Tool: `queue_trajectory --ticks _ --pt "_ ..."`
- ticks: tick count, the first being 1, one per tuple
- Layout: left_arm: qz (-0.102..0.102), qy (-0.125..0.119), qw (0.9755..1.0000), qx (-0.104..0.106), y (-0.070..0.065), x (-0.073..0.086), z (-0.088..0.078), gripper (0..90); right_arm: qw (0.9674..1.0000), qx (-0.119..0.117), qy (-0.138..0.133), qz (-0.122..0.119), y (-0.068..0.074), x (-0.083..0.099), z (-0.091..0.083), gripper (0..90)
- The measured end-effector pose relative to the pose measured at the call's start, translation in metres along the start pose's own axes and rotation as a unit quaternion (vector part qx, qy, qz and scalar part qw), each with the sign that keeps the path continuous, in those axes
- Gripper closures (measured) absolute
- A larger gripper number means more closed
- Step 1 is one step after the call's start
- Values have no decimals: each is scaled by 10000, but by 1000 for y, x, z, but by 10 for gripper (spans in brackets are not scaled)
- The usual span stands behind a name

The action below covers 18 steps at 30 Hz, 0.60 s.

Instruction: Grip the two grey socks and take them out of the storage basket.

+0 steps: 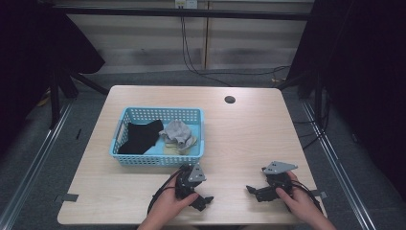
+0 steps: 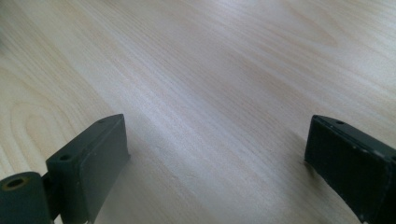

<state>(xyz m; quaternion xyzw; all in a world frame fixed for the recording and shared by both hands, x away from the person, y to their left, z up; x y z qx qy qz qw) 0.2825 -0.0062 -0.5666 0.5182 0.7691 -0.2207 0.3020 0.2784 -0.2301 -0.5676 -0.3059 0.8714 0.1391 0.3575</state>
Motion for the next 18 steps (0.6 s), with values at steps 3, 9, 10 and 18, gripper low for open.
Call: queue_trajectory --ticks 3,9,10,18 --pt "-34 42 10000 -43 -1 0 -1 0 10000 0 1 0 0 0 0 54" --pt "-59 274 9996 66 -5 -5 -9 210 10000 -1 -2 -7 0 0 0 54" --pt "-106 278 9995 82 -7 -7 -10 208 10000 -1 1 1 0 0 0 54" --pt "-253 1087 9927 458 -11 -4 -28 183 10000 -5 -2 -7 0 0 0 54"
Point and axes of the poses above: each handheld gripper's, and its own axes: z roughly forward along the jaws, x roughly out of its underside, y roughly to its left, the point moved 8 cm from there along z, roughly forward along the jaws
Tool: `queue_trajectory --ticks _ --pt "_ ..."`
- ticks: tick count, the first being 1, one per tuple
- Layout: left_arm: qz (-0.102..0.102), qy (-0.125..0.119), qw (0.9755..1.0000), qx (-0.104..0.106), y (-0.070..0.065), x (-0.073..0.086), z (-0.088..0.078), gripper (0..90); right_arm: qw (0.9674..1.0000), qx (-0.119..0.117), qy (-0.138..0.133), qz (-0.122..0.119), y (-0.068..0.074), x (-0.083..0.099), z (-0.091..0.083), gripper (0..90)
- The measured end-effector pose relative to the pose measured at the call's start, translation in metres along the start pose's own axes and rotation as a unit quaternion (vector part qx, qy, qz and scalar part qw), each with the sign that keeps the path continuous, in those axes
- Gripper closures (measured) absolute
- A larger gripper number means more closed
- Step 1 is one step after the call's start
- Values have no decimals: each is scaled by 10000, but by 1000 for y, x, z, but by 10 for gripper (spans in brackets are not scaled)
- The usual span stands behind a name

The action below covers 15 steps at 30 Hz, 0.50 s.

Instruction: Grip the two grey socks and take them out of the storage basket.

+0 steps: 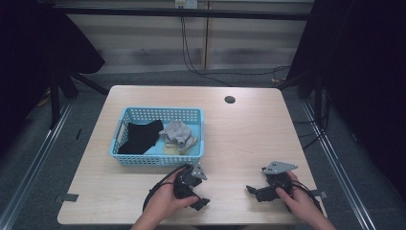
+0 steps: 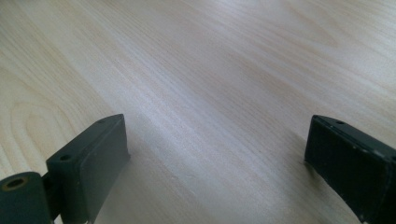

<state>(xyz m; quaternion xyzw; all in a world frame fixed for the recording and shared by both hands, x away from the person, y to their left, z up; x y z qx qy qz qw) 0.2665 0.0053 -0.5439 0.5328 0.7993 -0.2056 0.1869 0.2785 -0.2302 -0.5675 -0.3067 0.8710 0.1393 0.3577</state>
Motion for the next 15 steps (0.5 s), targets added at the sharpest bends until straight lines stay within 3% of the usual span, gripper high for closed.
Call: queue_trajectory --ticks 7,8,15 --pt "-256 290 9992 120 1 4 -20 184 10000 4 16 36 0 0 0 54" --pt "-137 419 9990 124 3 6 -22 184 10000 4 13 25 0 0 0 54" --pt "-311 798 9958 335 6 13 -32 194 10000 4 16 31 0 0 0 54"
Point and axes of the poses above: each handheld gripper's, and its own axes: z roughly forward along the jaws, x roughly out of its underside, y roughly to its left, the point moved 8 cm from there along z, roughly forward along the jaws
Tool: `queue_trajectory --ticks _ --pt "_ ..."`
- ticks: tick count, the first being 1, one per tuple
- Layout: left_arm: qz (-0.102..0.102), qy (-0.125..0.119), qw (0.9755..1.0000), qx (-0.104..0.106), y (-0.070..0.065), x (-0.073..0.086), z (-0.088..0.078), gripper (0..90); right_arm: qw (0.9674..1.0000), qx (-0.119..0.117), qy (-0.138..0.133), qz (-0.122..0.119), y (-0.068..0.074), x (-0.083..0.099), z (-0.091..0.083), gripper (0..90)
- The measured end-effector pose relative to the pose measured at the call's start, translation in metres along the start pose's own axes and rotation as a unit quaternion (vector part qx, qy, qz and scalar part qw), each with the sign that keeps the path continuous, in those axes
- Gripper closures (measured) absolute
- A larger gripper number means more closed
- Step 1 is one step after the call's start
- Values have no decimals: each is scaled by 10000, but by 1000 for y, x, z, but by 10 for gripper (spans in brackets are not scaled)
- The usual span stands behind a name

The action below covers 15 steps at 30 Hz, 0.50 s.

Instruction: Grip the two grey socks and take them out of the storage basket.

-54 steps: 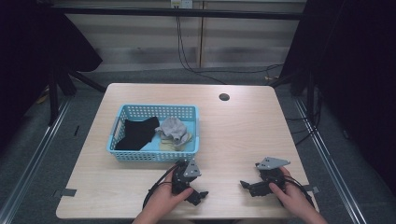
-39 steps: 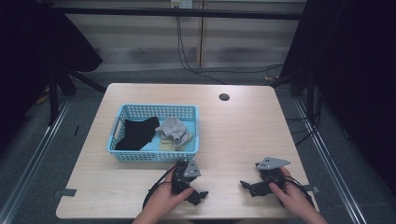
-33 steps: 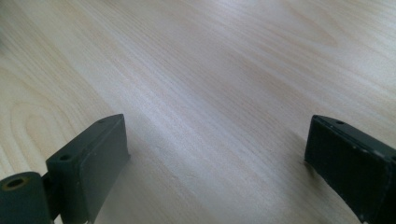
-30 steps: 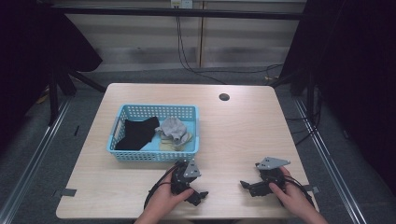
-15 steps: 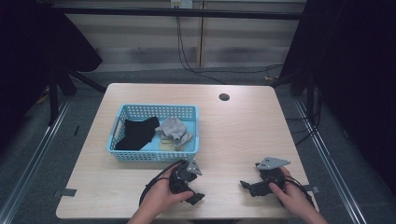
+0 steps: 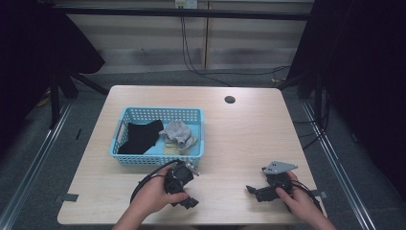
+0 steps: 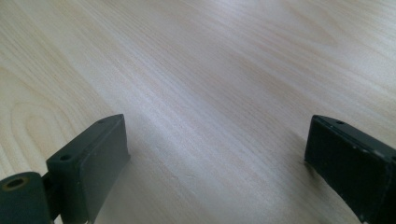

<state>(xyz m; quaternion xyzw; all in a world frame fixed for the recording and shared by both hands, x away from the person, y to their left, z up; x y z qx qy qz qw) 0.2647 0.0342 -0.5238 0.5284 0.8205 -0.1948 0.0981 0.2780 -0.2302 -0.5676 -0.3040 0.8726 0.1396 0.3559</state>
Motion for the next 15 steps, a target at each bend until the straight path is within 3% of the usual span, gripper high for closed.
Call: queue_trajectory --ticks 6,15 --pt "-136 339 9993 41 5 4 -5 194 10000 2 5 5 0 0 0 54" --pt "-185 512 9985 55 8 1 -18 194 10000 3 5 6 0 0 0 54"
Point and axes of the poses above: each handheld gripper's, and its own axes: z roughly forward along the jaws, x roughly out of its underside, y roughly to its left, the point moved 8 cm from there along z, roughly forward along the jaws
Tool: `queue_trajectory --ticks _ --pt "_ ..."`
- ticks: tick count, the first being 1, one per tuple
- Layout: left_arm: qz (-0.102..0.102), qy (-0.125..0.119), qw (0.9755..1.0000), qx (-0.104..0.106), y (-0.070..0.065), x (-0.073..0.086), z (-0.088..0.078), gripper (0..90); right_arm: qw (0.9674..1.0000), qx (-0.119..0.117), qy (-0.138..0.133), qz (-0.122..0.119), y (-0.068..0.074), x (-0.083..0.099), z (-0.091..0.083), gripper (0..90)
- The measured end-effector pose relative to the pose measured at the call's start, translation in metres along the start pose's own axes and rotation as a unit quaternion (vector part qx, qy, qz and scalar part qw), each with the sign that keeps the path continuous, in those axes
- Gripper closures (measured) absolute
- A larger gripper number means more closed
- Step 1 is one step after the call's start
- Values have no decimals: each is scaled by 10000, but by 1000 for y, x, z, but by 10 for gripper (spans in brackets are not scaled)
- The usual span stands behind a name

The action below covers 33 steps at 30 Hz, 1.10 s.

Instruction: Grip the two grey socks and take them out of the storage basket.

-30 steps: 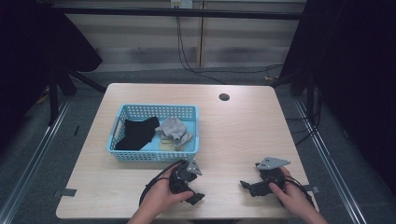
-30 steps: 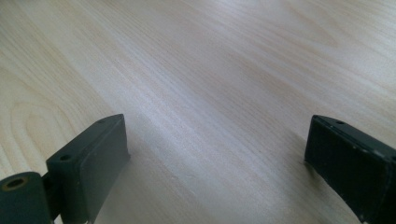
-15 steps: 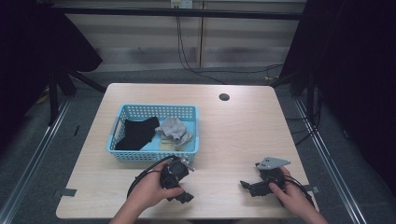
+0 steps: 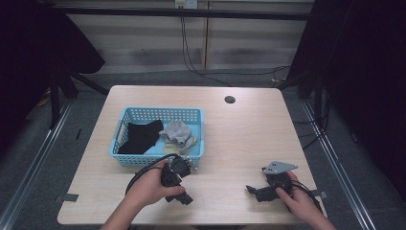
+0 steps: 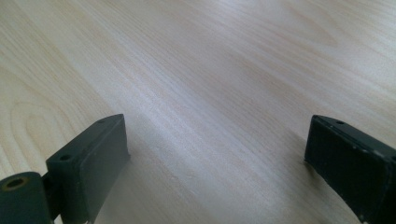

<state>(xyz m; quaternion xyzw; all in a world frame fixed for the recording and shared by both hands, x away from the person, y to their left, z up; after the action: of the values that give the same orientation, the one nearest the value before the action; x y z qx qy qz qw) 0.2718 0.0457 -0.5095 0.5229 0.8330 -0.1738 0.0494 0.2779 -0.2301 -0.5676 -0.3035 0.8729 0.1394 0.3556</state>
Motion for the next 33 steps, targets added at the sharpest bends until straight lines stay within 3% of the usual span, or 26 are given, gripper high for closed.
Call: queue_trajectory --ticks 7,8,11,17,26,28,29,33 --pt "-185 153 9997 -93 9 -4 -16 194 10000 0 -2 -14 0 0 0 54" --pt "-137 239 9996 -81 11 -4 -19 194 10000 -1 1 1 0 0 0 54" --pt "-247 388 9989 -93 13 -6 -27 194 10000 1 -5 -21 0 0 0 54" --pt "-270 505 9983 -129 14 -11 -41 195 10000 0 0 0 0 0 0 54" --pt "-312 503 9981 -171 21 -26 -64 194 10000 14 -30 -18 -1 -1 0 54" --pt "-327 471 9982 -187 22 -28 -66 193 10000 14 -28 -15 0 -1 0 54" --pt "-364 331 9984 -270 26 -34 -71 189 10000 14 -29 -15 0 -1 0 54" --pt "-390 282 9982 -345 33 -40 -78 188 10000 13 -30 -16 0 -1 0 54"
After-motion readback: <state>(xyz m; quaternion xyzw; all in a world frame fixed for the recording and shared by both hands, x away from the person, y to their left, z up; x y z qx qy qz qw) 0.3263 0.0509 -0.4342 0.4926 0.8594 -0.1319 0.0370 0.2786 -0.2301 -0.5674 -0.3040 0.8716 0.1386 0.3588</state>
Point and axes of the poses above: each handheld gripper's, and its own axes: z roughly forward along the jaws, x roughly out of its underside, y roughly to its left, the point moved 8 cm from there along z, roughly forward along the jaws
